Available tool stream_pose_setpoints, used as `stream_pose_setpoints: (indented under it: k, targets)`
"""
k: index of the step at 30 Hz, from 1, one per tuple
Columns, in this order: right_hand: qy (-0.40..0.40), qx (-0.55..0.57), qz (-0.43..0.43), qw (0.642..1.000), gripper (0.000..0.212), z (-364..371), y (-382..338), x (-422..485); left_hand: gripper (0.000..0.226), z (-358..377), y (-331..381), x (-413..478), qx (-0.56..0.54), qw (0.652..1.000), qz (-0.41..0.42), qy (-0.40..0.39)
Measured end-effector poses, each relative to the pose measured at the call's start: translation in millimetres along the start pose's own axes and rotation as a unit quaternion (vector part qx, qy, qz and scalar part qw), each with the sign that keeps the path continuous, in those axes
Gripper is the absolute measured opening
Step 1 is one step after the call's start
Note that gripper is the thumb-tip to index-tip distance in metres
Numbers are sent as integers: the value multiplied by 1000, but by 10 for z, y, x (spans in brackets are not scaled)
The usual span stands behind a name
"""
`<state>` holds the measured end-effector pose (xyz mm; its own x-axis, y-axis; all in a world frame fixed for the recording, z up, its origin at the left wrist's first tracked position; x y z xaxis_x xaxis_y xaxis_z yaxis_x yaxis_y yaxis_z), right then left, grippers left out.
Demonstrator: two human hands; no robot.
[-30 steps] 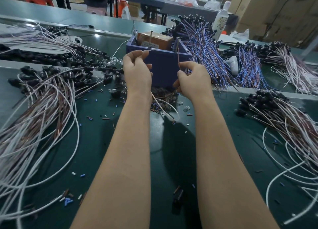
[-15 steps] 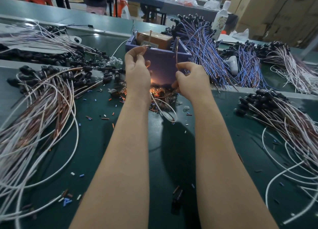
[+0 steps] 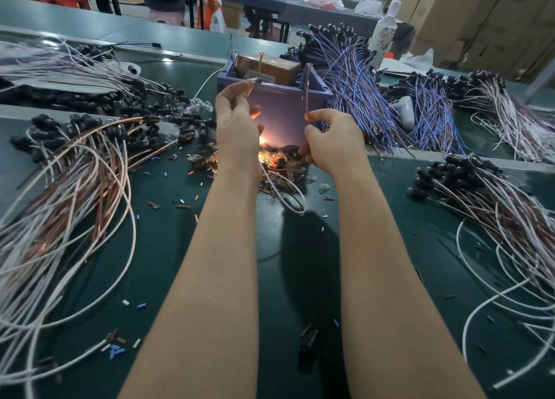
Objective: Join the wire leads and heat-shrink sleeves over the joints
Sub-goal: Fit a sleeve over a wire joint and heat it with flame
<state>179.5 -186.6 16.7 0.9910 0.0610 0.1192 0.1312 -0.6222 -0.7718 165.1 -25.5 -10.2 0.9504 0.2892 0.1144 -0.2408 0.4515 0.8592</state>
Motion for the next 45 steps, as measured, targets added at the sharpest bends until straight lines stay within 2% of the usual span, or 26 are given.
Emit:
stream_pose_setpoints:
  k: [11,14,16,18,20,22,24,26,28,29,31,33,34,35,37,41,45]
  targets:
    - [-7,-6,0,1000,31,12,10,10,24,-11,12,10,-4,1000,4,0]
    - [-11,5,12,1000,19,10,46,21,20,11,5,2,-21,1000,-11,-15]
    - [-10,50,19,999,12,1,82,31,21,95,11,-12,-16,998,-26,-54]
    - [11,115,16,993,18,-59,97,34,26,241,7,-53,12,992,-45,-114]
    - [40,175,28,983,39,-147,148,32,27,409,-32,-115,80,977,-66,-184]
    - [70,166,54,982,60,-248,222,6,24,534,-119,-185,189,945,-91,-252]
    - [97,191,65,975,72,-327,285,-32,19,555,-207,-215,280,910,-119,-282]
    - [133,273,59,951,69,-402,327,-79,17,525,-237,-197,312,898,-136,-278]
    - [151,257,38,954,50,-483,272,-103,14,517,-241,-195,319,894,-149,-275]
    - [124,224,33,966,39,-461,214,-85,13,508,-242,-191,332,890,-155,-271]
    - [-21,152,60,986,21,-191,155,-47,17,449,-237,-155,377,878,-157,-250]
    - [-170,5,100,980,14,129,191,-101,25,352,-215,-96,433,861,-149,-222]
    - [-203,-92,114,968,16,203,230,-131,27,308,-212,-83,452,853,-150,-215]
    - [-215,-163,122,955,18,246,260,-146,28,276,-215,-83,466,845,-154,-211]
    - [-226,-218,141,939,23,316,307,-166,27,244,-218,-95,486,834,-159,-207]
    - [-235,-215,146,937,31,407,356,-155,30,275,-218,-100,483,835,-156,-211]
    - [-244,-213,134,936,31,438,349,-154,27,280,-164,-96,433,865,-151,-204]
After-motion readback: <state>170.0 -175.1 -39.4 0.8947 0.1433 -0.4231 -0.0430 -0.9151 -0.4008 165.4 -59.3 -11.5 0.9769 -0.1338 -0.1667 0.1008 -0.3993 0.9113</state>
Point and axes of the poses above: each hand's wrist, its own x-axis towards the middle knuckle, its own z-axis out of the palm, y = z × x, the point moved 10 cm from there along x, towards the middle knuckle, and after that the axes turned 10 degrees about -y, right-handed, at the moved point
